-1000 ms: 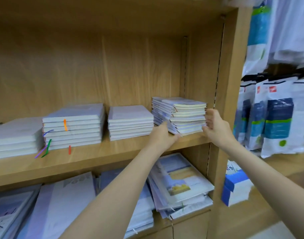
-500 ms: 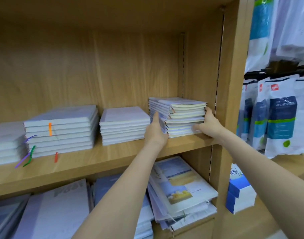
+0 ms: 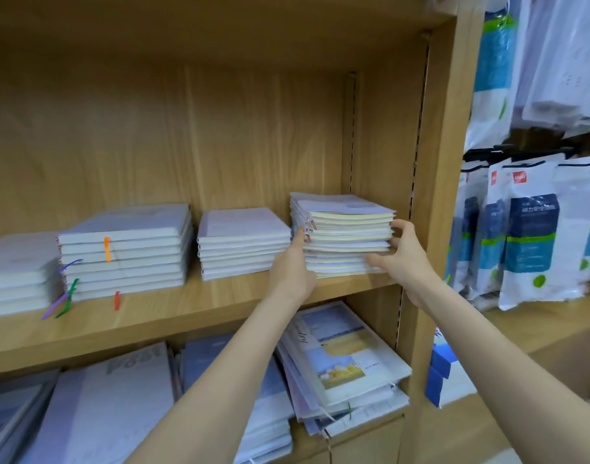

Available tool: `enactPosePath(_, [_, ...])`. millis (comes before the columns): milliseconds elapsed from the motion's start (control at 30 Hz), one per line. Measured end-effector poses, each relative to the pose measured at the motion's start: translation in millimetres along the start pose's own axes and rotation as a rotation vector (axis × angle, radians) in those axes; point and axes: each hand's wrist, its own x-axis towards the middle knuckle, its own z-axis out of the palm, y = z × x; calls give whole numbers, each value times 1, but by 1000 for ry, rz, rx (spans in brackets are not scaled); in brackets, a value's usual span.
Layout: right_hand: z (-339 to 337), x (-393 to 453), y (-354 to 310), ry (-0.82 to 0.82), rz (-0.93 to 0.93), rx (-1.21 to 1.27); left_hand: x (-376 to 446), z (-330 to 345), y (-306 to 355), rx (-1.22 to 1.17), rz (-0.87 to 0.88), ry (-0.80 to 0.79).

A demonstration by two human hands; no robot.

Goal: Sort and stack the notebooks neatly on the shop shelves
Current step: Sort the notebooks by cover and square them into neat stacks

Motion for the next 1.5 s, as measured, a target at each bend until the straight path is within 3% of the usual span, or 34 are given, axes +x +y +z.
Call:
enactPosePath(133, [-10,-26,0,-43,-32,-23,-21,-13,-11,-143,86,-11])
enactPosePath(300, [-12,-25,-2,-138,8,-44,-41,-31,1,-376,5,-39])
enactPosePath(533, [-13,-21,1,-193,24,-155,-46,-30,3,-282,18,-30])
enactPosePath(767, [-16,-30,-2,-92,-75,-234,-51,-20,-1,-180,64,133])
enactPosePath(933, [-17,-35,-3,-33,-115,-257,-56,-16,-1,-232,26,229])
enactPosePath(1200, [-13,-39,12,-30,-99,-197,-54,-13,-2,-307,4,150])
enactPosePath(1500, [-13,-40,13,24,-125,-293,-59,-10,0,-192,69,265])
